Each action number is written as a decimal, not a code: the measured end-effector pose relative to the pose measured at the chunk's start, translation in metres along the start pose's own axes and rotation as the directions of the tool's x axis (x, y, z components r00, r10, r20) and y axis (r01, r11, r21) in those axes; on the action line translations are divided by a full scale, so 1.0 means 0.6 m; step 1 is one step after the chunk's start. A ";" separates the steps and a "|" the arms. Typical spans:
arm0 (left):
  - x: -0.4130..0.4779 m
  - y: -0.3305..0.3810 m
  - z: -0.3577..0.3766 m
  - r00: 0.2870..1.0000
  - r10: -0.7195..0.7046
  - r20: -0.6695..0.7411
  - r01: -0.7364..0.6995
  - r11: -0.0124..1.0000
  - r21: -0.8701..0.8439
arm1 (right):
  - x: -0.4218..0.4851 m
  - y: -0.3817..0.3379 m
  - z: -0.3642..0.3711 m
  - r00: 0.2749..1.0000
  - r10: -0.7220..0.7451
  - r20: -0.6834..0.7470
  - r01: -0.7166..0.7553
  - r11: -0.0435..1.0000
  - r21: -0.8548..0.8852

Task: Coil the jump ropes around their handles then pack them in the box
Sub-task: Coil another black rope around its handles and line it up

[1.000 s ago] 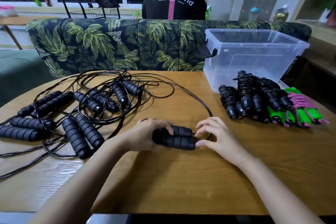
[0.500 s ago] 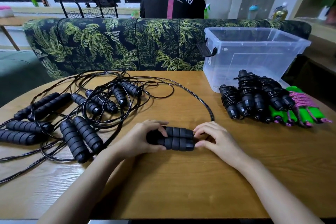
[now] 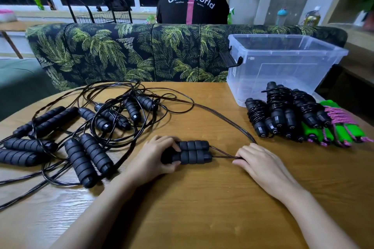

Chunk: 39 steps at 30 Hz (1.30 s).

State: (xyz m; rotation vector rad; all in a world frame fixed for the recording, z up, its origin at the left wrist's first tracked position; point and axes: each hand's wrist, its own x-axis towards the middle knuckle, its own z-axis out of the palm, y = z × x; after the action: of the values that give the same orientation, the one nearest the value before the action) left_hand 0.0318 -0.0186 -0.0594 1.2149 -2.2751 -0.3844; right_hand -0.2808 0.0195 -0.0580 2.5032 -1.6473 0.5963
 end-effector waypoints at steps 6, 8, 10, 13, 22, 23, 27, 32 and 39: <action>0.022 0.000 0.016 0.961 -0.225 -0.161 0.226 0.974 -0.010 | -0.011 0.006 -0.012 0.988 0.052 -0.146 -0.063 0.995 -0.071; 0.033 0.010 0.024 0.944 -0.270 -0.188 0.277 0.961 0.011 | -0.015 -0.001 -0.019 0.976 0.048 -0.214 -0.069 0.994 -0.091; 0.041 0.020 0.030 0.931 -0.302 -0.206 0.310 0.951 0.006 | -0.017 -0.020 -0.019 0.965 0.023 -0.260 -0.045 0.996 -0.080; 0.044 0.024 0.029 0.932 -0.308 -0.190 0.315 0.949 0.011 | -0.007 -0.073 -0.006 0.956 -0.020 -0.293 0.019 1.000 -0.006; 0.043 0.022 0.001 0.978 -0.193 -0.072 0.202 0.968 0.147 | 0.053 -0.189 0.048 0.942 -0.120 -0.313 0.095 0.991 -0.095; 0.043 0.020 -0.003 0.980 -0.188 -0.060 0.196 0.968 0.155 | 0.053 -0.194 0.051 0.942 -0.130 -0.310 0.100 0.989 -0.111; 0.053 0.027 -0.027 0.965 -0.238 0.108 0.222 0.964 0.148 | 0.053 -0.212 0.070 0.941 -0.173 -0.291 0.121 0.975 -0.186; 0.067 0.032 -0.037 0.952 -0.240 0.193 0.199 0.958 0.206 | 0.053 -0.234 0.082 0.951 -0.205 -0.231 0.160 0.967 -0.198; 0.064 0.021 -0.022 0.976 -0.218 0.024 0.213 0.968 0.132 | 0.049 -0.134 0.035 0.945 -0.303 -0.119 0.298 0.953 -0.063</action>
State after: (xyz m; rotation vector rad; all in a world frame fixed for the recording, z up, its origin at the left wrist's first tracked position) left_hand 0.0132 -0.0432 -0.0306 1.5404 -2.2345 -0.3468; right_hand -0.1927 0.0217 -0.0556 2.5528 -1.1888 0.6585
